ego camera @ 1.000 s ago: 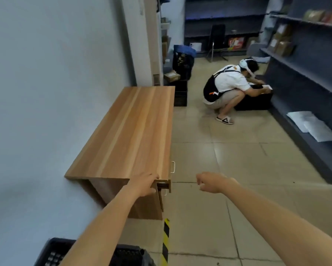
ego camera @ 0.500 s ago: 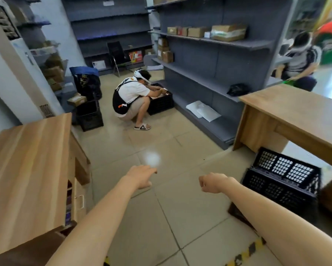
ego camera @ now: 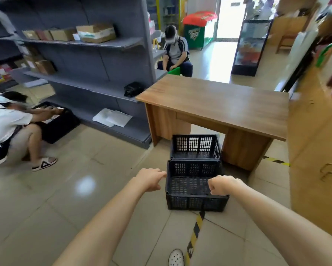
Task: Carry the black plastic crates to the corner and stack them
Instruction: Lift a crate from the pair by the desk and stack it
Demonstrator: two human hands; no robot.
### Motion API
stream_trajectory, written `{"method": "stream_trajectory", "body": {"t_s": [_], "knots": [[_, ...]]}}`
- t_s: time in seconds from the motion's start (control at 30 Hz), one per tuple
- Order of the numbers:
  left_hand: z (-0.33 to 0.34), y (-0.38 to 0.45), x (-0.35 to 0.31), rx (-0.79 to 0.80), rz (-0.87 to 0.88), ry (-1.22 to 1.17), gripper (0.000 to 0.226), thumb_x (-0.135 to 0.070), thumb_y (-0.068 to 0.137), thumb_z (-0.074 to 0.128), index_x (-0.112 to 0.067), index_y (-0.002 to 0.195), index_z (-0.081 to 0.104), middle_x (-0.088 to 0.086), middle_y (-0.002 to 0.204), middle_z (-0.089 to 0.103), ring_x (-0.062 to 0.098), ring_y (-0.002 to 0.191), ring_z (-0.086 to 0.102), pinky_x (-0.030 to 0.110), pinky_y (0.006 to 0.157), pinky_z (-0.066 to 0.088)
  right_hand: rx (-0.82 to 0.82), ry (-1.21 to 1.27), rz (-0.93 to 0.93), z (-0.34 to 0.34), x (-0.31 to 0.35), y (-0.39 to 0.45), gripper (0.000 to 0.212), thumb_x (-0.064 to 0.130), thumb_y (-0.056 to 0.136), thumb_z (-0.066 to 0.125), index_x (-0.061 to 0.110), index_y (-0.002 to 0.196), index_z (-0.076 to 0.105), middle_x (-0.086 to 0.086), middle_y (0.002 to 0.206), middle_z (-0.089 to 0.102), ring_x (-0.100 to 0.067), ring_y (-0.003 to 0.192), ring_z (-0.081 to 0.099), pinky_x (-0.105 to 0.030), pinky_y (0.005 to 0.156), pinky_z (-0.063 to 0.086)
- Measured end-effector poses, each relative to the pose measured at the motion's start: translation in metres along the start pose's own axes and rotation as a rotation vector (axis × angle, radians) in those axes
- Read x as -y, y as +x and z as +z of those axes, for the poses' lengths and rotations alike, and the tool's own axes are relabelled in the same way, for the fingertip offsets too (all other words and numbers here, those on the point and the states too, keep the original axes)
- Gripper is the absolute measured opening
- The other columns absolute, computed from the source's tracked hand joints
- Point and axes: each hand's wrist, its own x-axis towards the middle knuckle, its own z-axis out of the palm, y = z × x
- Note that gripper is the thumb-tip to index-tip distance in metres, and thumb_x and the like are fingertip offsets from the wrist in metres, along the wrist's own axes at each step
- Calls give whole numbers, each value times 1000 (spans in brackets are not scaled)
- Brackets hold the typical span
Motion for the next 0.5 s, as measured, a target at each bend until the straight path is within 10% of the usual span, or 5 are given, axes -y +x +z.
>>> {"method": "stream_trajectory", "body": {"t_s": [0.5], "knots": [[-154,276,19,-37,132,109,47,-35,93,58,-30,137,43,2,137,52,25,124,54,39,90,50,-214,240,165,-144,-176,113,22,39,96,47,26,110,58,-3,111,60,-26,99,58,-39,79,49]]}}
